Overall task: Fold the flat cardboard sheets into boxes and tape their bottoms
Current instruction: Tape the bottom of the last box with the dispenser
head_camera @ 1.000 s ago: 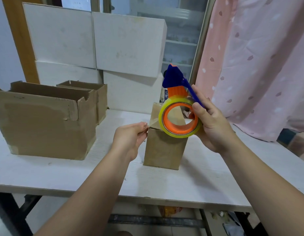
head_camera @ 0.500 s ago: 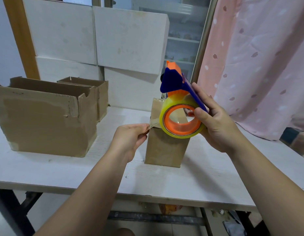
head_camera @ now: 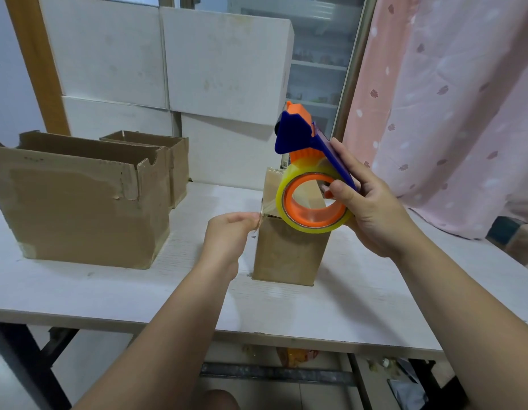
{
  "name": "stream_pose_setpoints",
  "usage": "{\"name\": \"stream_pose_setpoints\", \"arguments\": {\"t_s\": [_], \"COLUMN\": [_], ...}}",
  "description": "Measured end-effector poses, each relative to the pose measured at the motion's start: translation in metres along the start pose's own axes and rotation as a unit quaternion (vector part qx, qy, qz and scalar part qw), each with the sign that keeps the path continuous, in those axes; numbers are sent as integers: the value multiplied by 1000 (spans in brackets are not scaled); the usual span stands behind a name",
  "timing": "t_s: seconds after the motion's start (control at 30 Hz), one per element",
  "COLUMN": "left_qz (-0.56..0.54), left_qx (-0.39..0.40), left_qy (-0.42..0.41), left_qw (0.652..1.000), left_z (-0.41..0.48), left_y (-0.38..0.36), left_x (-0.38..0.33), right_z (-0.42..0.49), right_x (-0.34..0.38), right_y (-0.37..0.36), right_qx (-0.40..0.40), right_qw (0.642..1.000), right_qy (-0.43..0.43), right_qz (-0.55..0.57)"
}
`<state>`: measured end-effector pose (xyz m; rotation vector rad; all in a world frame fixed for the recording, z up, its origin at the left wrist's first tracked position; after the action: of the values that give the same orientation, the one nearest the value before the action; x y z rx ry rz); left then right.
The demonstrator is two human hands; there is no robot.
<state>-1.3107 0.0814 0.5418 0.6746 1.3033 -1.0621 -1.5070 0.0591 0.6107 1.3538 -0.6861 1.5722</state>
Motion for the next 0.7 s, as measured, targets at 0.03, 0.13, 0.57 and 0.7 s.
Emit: {"name": "stream_pose_setpoints", "arguments": {"t_s": [0.03, 0.13, 0.57, 0.7], "left_qz": [-6, -15, 177, 225], "left_qx": [-1, -15, 7, 2], "left_qy": [8, 66, -247, -226], "left_qw": [1000, 998, 953, 948], "left_z": [-1, -4, -38, -34], "left_y": [-2, -10, -19, -17], "left_x": [1, 4, 24, 25], "right_z": [0, 1, 0, 0], "right_x": [0, -1, -1, -2], "right_y": [0, -1, -3, -3], "right_qx": [-2, -9, -21, -30], "right_qw": [1000, 1000, 1000, 999], "right_qy": [1, 1, -16, -20], "right_qz": [0, -3, -17, -15]}}
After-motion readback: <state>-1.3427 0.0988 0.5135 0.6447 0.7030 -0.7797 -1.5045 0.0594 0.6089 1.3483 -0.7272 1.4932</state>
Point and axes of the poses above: each hand's wrist, its own z-axis towards the middle knuckle, its own y-axis out of the back of the hand, x = y × z, the point moved 1 cm from there along z, towards the middle knuckle, and after that the axes turned 13 degrees about -y, right-handed, at the moved point
